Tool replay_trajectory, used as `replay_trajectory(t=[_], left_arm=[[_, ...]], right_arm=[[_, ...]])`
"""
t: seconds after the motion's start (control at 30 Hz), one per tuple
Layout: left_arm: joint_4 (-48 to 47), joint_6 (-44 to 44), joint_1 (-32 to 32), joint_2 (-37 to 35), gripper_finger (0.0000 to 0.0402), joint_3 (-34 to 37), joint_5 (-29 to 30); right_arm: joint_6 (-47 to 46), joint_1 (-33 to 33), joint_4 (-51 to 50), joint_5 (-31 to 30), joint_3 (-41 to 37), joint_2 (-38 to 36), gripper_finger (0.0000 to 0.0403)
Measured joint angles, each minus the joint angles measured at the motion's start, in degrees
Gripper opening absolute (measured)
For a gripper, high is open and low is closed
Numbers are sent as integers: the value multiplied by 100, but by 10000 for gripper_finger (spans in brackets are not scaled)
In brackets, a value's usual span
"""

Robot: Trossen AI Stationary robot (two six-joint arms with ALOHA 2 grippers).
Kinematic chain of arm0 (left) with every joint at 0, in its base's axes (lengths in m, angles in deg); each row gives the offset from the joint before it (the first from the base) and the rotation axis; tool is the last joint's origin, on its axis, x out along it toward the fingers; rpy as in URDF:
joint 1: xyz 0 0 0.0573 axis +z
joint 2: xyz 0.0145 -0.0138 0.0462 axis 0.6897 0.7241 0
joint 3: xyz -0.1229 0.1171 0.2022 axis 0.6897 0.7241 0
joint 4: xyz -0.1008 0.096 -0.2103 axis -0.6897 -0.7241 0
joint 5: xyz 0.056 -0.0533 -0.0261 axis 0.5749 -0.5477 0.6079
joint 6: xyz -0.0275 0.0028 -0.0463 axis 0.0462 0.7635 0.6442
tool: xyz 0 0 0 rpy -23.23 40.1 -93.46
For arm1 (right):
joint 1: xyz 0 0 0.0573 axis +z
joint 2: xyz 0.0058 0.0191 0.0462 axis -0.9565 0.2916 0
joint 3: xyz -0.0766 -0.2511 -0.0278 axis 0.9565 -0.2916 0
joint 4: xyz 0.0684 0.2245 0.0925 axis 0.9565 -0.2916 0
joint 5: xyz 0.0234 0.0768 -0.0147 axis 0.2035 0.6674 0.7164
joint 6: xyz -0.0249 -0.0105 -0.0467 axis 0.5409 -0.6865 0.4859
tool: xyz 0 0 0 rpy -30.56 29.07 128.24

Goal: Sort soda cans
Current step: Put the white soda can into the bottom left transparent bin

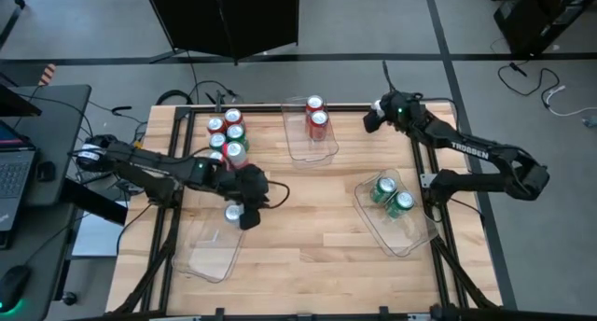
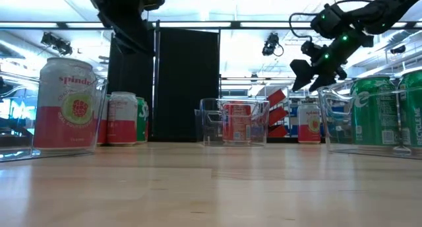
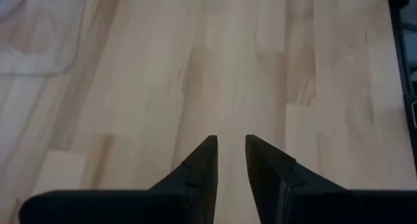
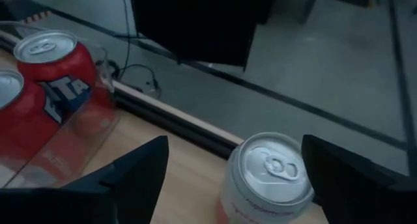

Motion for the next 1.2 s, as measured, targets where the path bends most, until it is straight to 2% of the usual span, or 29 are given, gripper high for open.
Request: replay_trajectory(t=[0.23, 0.4, 0.57, 1.03, 1.2], left_arm=[[74, -477, 260, -2, 78, 0, -116], [72, -651, 364, -2, 78, 0, -128], [120, -792, 401, -2, 78, 0, -142], [167, -773, 401, -2, 78, 0, -149], [163, -674, 401, -2, 78, 0, -153]], right_arm=[[0, -244, 96, 45, 2, 637, 335], [-20, -324, 306, -607, 37, 1172, 340], [-14, -344, 522, -702, 46, 1455, 344], [-88, 192, 155, -260, -24, 753, 342], [-68, 127, 176, -555, -24, 657, 347]])
